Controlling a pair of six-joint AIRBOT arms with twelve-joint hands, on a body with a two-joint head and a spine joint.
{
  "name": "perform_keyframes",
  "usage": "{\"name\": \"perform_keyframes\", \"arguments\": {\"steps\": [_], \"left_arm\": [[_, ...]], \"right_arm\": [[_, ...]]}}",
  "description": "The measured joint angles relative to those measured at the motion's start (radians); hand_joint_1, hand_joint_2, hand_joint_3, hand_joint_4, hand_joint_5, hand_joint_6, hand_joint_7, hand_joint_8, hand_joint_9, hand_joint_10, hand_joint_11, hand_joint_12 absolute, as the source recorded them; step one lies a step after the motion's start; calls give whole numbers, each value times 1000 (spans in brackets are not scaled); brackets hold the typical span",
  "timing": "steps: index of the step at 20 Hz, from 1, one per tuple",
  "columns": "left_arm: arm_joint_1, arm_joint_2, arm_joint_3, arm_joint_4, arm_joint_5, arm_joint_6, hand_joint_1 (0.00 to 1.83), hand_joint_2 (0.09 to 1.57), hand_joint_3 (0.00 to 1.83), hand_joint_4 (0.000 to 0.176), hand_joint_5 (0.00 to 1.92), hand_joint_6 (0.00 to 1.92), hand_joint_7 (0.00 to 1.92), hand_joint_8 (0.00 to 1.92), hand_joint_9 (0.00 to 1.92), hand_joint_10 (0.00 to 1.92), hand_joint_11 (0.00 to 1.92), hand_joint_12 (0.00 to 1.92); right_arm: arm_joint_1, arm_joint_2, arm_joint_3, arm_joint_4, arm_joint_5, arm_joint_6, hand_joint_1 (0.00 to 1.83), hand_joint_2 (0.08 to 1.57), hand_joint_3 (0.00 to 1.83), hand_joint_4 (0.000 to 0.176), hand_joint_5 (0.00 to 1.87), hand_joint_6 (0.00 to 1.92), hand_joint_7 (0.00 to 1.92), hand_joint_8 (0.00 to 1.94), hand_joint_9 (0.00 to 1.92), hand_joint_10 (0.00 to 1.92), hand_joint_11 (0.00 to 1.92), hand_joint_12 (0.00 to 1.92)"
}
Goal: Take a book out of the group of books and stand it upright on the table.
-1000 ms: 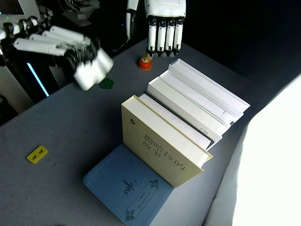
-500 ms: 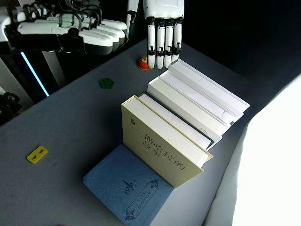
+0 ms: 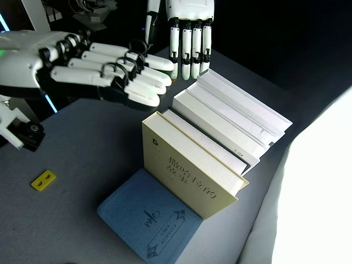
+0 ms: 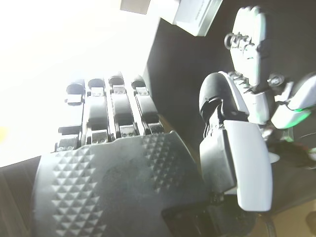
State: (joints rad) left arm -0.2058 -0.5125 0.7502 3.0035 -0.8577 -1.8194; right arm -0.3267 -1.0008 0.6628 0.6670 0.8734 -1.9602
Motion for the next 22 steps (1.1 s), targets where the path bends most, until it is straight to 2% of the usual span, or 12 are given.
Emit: {"name": "perform_keyframes", "arguments": {"steps": [1, 2, 4, 6, 7, 8, 10, 12, 14, 15, 18, 22], "left_arm": [[0, 0, 0, 0, 2, 0, 175, 1317, 0, 1, 186, 7, 218, 7, 216, 11, 0, 799], [0, 0, 0, 0, 2, 0, 146, 1319, 0, 0, 185, 4, 218, 3, 213, 7, 0, 781], [0, -1, -1, 0, 1, 0, 139, 1317, 0, 0, 185, 2, 230, 5, 219, 6, 0, 750], [0, -1, -3, 0, 0, 0, 80, 1304, 0, 19, 196, 4, 184, 1, 189, 0, 0, 754], [0, -1, -3, 0, 1, 0, 79, 1300, 0, 18, 192, 3, 186, 2, 189, 1, 0, 754], [0, -1, -3, 0, 1, 0, 105, 1292, 0, 21, 182, 2, 159, 4, 159, 4, 0, 642], [0, -1, -3, 0, 1, 0, 34, 1304, 2, 29, 158, 0, 136, 0, 110, 1, 0, 463], [0, -1, -3, 0, 1, 0, 3, 1321, 6, 36, 134, 0, 108, 0, 89, 1, 0, 411], [0, -1, -3, 0, 1, 0, 45, 1327, 5, 44, 112, 1, 100, 1, 71, 2, 0, 376], [0, -1, -2, 0, 1, 0, 112, 1316, 0, 46, 140, 9, 135, 8, 95, 10, 0, 455], [0, -1, -2, 0, 0, 0, 76, 1327, 3, 46, 133, 5, 146, 5, 122, 15, 0, 541], [0, -1, -2, 0, 1, 0, 99, 1329, 0, 30, 125, 4, 108, 3, 91, 4, 0, 359]], "right_arm": [[-1, -15, 8, 0, 8, -11, 14, 1225, 0, 17, 41, 2, 69, 1, 73, 7, 0, 78], [-1, -29, 14, 1, 16, -25, 2, 1212, 0, 20, 46, 3, 72, 2, 110, 19, 0, 152], [-1, -48, 26, -5, 24, -28, 0, 1203, 0, 28, 60, 12, 55, 2, 78, 2, 0, 78], [-8, -74, 47, 0, 35, -29, 0, 1209, 1, 7, 71, 12, 32, 0, 31, 0, 0, 5], [-8, -82, 55, 2, 36, -31, 0, 1211, 2, 6, 83, 16, 27, 0, 26, 0, 0, 1], [-13, -91, 63, -1, 51, -34, 0, 1211, 2, 11, 75, 12, 24, 0, 28, 1, 0, 0], [-16, -108, 76, 4, 61, -43, 0, 1222, 6, 0, 67, 8, 52, 11, 75, 21, 41, 21], [-30, -130, 85, 0, 76, -61, 22, 1223, 0, 3, 77, 2, 66, 5, 117, 12, 1, 284], [-35, -145, 100, 0, 79, -66, 66, 1227, 0, 11, 105, 10, 73, 4, 122, 10, 0, 267], [-39, -148, 106, -1, 82, -67, 30, 1223, 0, 12, 183, 32, 85, 4, 84, 1, 0, 228], [-41, -153, 111, 7, 99, -80, 59, 1225, 0, 9, 414, 69, 144, 5, 58, 0, 0, 60], [-43, -155, 111, 6, 112, -81, 58, 1217, 0, 0, 500, 76, 126, 0, 36, 0, 0, 0]]}}
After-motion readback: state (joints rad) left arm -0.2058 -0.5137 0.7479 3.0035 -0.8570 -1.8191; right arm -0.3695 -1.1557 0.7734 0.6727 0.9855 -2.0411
